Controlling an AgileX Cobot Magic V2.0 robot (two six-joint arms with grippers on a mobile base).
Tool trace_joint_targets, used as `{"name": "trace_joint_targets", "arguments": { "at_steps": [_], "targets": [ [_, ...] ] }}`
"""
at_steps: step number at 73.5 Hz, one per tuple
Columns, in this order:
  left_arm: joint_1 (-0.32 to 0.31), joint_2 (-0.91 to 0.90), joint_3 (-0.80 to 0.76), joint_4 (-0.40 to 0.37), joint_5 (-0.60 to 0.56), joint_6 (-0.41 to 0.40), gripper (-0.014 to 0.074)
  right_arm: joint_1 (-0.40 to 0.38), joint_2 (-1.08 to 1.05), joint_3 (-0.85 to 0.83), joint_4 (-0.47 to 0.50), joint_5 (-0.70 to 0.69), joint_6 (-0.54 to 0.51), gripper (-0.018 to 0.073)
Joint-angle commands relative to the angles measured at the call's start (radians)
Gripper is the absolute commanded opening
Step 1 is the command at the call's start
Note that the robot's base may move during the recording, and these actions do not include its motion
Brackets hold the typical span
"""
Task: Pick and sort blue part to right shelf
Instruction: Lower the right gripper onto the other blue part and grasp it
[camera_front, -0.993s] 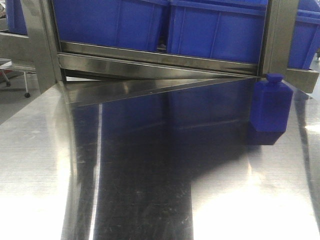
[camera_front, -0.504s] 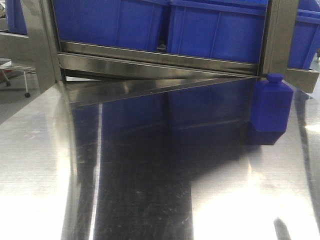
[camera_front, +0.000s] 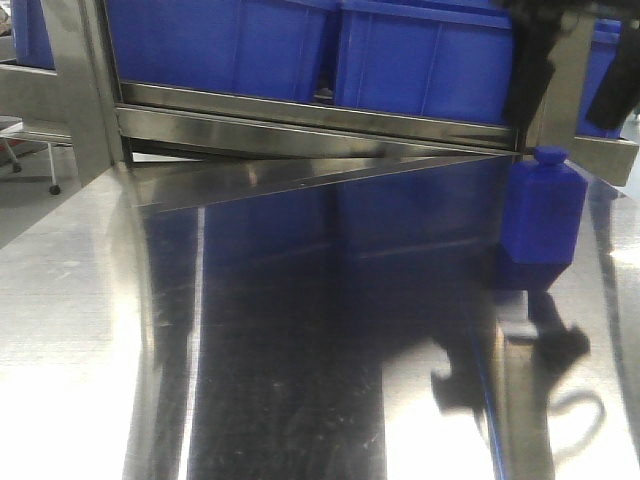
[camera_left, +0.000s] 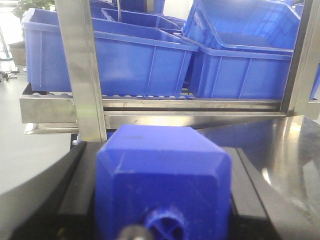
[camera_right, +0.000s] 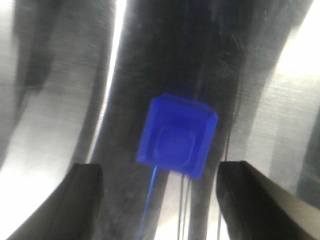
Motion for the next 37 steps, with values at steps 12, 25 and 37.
{"name": "trace_joint_targets", "arguments": {
  "at_steps": [12,25,37],
  "targets": [
    [-0.006,0.006,-0.03,-0.007,-0.101,-0.001,0.0312,-0.001,0.059,-0.038,-0.009,-0.069,0.007,0.0553],
    [-0.006,0.006,-0.03,-0.007,-0.101,-0.001,0.0312,-0.001,0.125,-0.038,-0.01,-0.092,0.008,0.0553],
    [-0.006,0.006,-0.03,-0.007,-0.101,-0.001,0.0312,-0.001,0.162,-0.038,-0.012,-0.103,0.008,0.0547]
  ]
}}
